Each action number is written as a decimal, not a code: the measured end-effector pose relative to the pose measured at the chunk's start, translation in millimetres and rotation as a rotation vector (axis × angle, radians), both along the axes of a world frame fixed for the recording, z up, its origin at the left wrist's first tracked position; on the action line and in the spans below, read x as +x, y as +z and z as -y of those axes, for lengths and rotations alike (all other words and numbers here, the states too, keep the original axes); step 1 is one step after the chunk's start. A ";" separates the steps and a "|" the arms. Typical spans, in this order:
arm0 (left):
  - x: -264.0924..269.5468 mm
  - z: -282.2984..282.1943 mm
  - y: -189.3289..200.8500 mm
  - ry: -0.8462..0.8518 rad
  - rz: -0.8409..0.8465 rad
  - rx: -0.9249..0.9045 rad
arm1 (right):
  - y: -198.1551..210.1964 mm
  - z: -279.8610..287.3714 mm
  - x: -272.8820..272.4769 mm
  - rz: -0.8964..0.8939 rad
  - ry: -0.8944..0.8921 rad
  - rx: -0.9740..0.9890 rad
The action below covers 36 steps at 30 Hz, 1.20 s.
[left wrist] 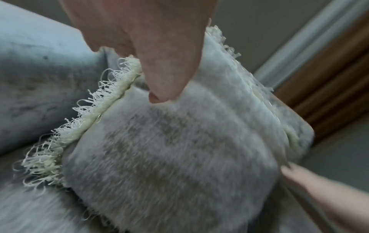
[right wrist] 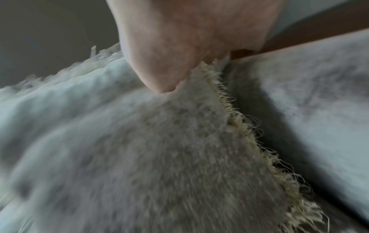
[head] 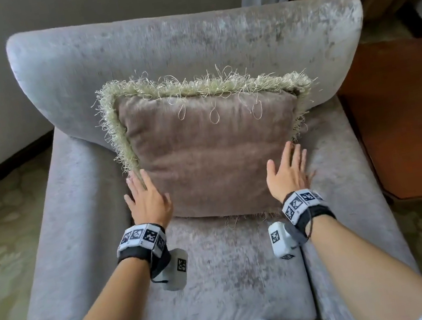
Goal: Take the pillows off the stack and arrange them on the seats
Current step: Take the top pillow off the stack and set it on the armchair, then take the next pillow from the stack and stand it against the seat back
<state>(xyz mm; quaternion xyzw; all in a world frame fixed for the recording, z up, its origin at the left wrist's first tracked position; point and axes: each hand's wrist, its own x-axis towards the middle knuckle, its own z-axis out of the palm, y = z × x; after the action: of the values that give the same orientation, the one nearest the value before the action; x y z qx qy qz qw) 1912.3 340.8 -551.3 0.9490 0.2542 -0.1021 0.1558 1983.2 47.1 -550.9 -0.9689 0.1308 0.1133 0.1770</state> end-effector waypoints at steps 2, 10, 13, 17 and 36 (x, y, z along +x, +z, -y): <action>-9.5 17.8 -1.8 -0.181 0.129 0.022 | 4.2 -24.2 -15.1 0.142 0.225 -0.029; -7.9 40.2 -16.3 -0.398 -0.256 0.049 | -22.2 -47.1 -39.7 -0.109 0.359 -0.175; -23.4 11.5 -11.5 -0.266 -0.408 0.007 | -14.6 -0.5 -36.8 -0.229 0.049 -0.096; -40.2 7.2 19.1 -0.208 -0.386 -0.006 | 26.6 19.4 -40.9 -0.114 0.052 -0.017; -115.5 109.6 235.5 -0.436 -0.143 -0.024 | 245.1 89.9 -174.0 0.136 0.103 -0.099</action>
<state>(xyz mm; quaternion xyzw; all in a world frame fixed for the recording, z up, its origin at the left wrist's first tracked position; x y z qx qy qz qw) 1796.9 231.1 -315.8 0.9699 0.0523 -0.2036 0.1230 1809.2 -42.8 -305.8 -0.9874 0.0737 0.0494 0.1312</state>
